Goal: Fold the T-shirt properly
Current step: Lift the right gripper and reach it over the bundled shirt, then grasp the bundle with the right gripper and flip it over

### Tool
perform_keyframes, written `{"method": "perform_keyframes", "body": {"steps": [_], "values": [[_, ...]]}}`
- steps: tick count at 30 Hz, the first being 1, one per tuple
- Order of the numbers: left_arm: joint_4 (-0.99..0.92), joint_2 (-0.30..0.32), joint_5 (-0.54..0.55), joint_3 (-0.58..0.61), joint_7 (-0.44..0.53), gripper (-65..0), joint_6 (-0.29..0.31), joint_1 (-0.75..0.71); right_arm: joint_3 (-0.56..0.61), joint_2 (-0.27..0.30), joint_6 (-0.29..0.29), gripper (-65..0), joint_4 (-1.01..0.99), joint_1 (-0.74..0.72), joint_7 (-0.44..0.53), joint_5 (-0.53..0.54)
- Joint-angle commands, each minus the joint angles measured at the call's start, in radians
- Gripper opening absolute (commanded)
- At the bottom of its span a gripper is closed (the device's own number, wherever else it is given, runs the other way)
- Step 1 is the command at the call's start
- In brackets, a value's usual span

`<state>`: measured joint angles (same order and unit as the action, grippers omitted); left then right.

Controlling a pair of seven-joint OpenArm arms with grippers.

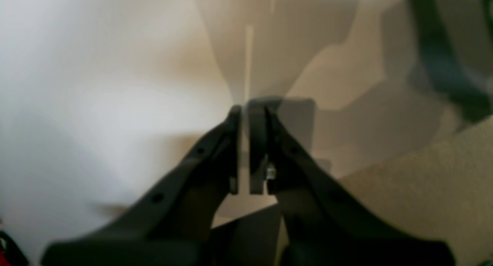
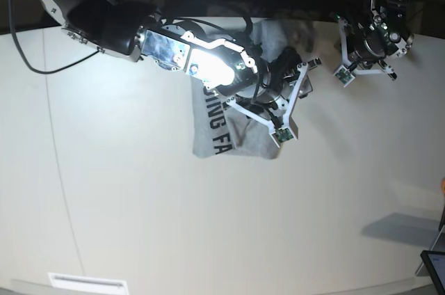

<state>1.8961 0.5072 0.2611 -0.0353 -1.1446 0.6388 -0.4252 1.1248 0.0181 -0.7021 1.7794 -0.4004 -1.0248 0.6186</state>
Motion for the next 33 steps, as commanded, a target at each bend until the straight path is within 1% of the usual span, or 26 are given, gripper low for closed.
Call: {"method": "perform_keyframes", "body": {"steps": [1,4,6,7,9,11,14,17,21,27,33], "values": [[0.010,0.040,0.002,-0.007,0.005,-60.5,0.006,-0.033,-0.028,0.018,0.004,-32.4,0.063,-0.024,-0.004,-0.004],[0.010,0.083,0.004,-0.008,0.074,-60.5,0.006,-0.102,-0.111,0.069,0.004,-32.4,0.199,-0.013,-0.102,0.004],[0.009,0.106,0.005,-0.022,0.116,-60.5,0.006,-0.151,-0.174,0.081,0.004,-32.4,0.225,0.027,-0.185,0.013],[0.010,0.107,0.005,-0.042,0.134,-60.5,0.006,-0.176,-0.199,0.082,0.004,-32.4,0.224,0.047,-0.202,0.022],[0.012,0.109,0.004,-0.097,0.168,-60.6,0.006,-0.223,-0.223,0.089,0.004,-32.4,0.224,0.100,-0.202,0.019],[0.012,0.109,0.004,-0.148,0.189,-60.6,0.006,-0.252,-0.223,0.093,0.004,-32.4,0.224,0.136,-0.180,0.016],[0.009,0.109,0.004,-0.209,0.196,-60.6,0.006,-0.272,-0.217,0.128,0.004,-32.1,0.225,0.176,-0.084,0.024],[0.004,0.110,0.002,-0.231,0.196,-60.6,0.006,-0.274,-0.217,0.131,0.004,-31.9,0.225,0.203,-0.015,0.025],[0.004,0.110,0.002,-0.228,0.196,-60.6,0.006,-0.268,-0.225,0.133,0.004,-31.9,0.224,0.206,-0.013,0.017],[0.004,0.109,0.002,-0.229,0.196,-60.6,0.006,-0.266,-0.240,0.205,0.004,-31.9,0.222,0.223,-0.004,0.019],[0.004,0.107,0.002,-0.229,0.196,-60.6,0.006,-0.254,-0.243,0.233,0.004,-31.9,0.221,0.252,-0.002,0.019]]}}
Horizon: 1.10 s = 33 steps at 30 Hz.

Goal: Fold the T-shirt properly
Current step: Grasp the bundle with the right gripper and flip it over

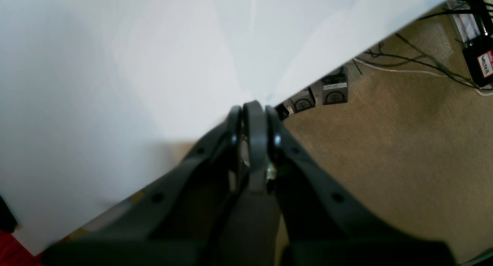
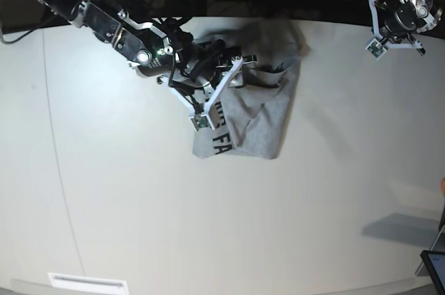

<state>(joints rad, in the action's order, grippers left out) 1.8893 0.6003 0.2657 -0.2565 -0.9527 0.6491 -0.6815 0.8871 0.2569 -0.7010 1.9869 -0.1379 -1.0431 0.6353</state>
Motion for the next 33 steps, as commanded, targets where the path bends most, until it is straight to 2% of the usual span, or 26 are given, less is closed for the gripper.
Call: {"method": "perform_keyframes", "body": {"steps": [1,6,10,16,18,20,21,22,33], "values": [[0.011,0.013,-0.003,-0.007,0.002,-60.6,-0.004,0.012,-0.016,-0.008,0.003,-31.9,0.013,-0.004,0.016,0.002],[0.010,0.008,-0.003,-0.005,-0.002,-60.6,-0.004,0.026,-0.038,-0.017,0.003,-32.2,0.013,0.022,0.017,0.002],[0.010,0.008,-0.001,-0.005,-0.002,-60.6,-0.004,0.026,-0.035,-0.017,0.003,-32.4,0.009,0.025,0.065,0.008],[0.008,0.007,-0.001,-0.005,-0.002,-60.6,-0.004,0.024,0.013,-0.031,0.003,-32.8,-0.001,0.019,0.097,0.008],[0.003,0.007,-0.001,-0.005,-0.002,-60.6,-0.004,0.024,0.013,-0.040,0.003,-39.5,-0.008,0.019,0.096,0.005],[0.003,0.007,-0.001,-0.005,-0.002,-60.6,-0.004,0.024,0.010,-0.052,0.003,-53.5,-0.018,0.019,0.099,0.005],[0.003,0.007,-0.001,-0.005,-0.002,-60.6,-0.004,0.024,0.008,-0.057,0.003,-59.1,-0.025,0.017,0.099,0.005],[0.003,0.007,-0.001,-0.005,-0.002,-60.6,-0.004,0.024,0.008,-0.058,0.003,-61.8,-0.031,0.014,0.099,0.008],[0.003,0.007,-0.001,-0.005,-0.002,-60.6,-0.004,0.019,-0.039,-0.081,0.003,-64.3,-0.050,-0.038,0.100,0.007]]}}
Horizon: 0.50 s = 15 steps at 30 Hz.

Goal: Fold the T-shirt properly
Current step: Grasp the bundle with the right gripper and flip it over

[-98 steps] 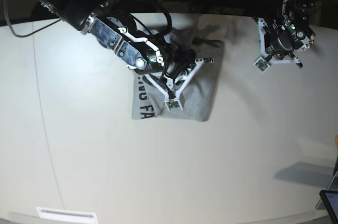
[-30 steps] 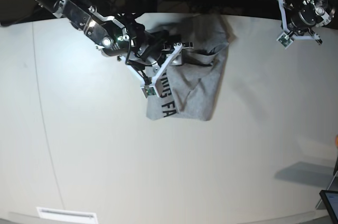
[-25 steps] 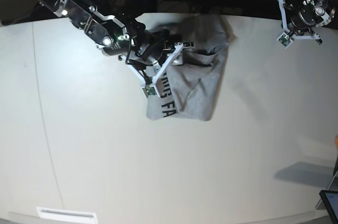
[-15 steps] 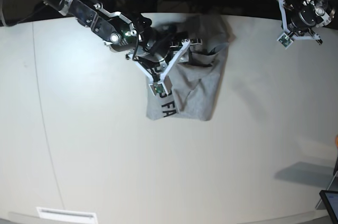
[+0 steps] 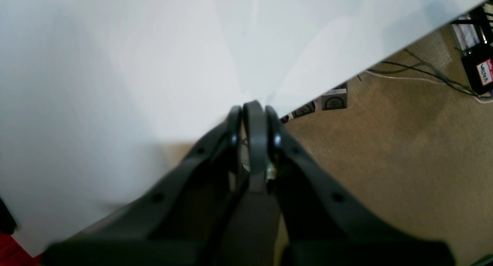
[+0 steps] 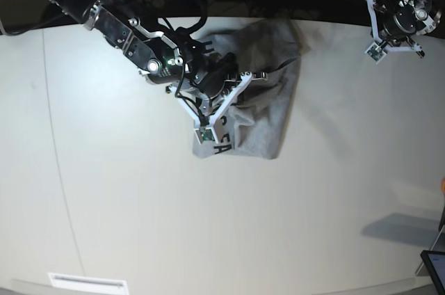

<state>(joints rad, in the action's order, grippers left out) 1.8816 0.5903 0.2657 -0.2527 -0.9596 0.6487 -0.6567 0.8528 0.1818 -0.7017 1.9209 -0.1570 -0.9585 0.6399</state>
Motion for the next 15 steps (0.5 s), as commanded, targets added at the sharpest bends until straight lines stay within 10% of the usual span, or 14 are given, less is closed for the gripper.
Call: {"method": "perform_keyframes", "body": {"steps": [1,15], "values": [[0.011,0.017,-0.001,-0.009,0.004,-60.6,-0.004,-0.005,-0.005,-0.006,0.004,-65.0,0.015,-0.025,0.016,0.002],[0.011,0.015,-0.001,-0.009,0.003,-60.6,-0.004,-0.005,-0.002,-0.121,0.004,-65.0,-0.079,-0.138,0.009,0.005]]}}
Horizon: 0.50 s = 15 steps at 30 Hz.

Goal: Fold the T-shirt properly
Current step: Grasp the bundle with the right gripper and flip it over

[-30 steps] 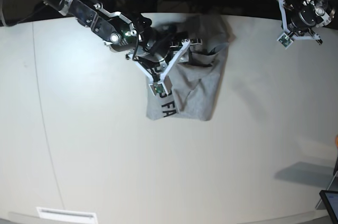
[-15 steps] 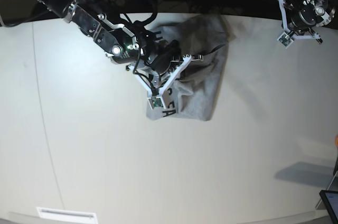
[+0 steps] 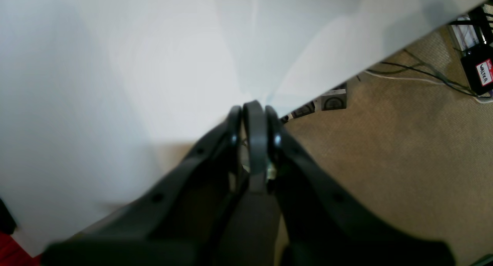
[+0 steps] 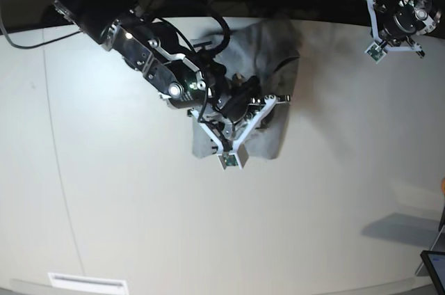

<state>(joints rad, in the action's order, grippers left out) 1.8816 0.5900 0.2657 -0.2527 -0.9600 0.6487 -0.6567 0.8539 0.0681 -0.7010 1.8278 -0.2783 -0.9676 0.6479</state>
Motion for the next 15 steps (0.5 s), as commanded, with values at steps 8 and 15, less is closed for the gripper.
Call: {"method": "perform_keyframes", "body": {"steps": [8,15], "values": [[0.011,-0.006,-0.001,-0.018,0.003,-60.6,-0.004,-0.005,-0.003,-0.040,0.003,-65.0,-0.106,-0.085,0.052,-0.012],[0.011,-0.009,-0.001,-0.018,0.003,-60.6,-0.004,-0.005,-0.003,-0.041,0.003,-65.0,-0.184,-0.149,0.086,-0.009]]}}
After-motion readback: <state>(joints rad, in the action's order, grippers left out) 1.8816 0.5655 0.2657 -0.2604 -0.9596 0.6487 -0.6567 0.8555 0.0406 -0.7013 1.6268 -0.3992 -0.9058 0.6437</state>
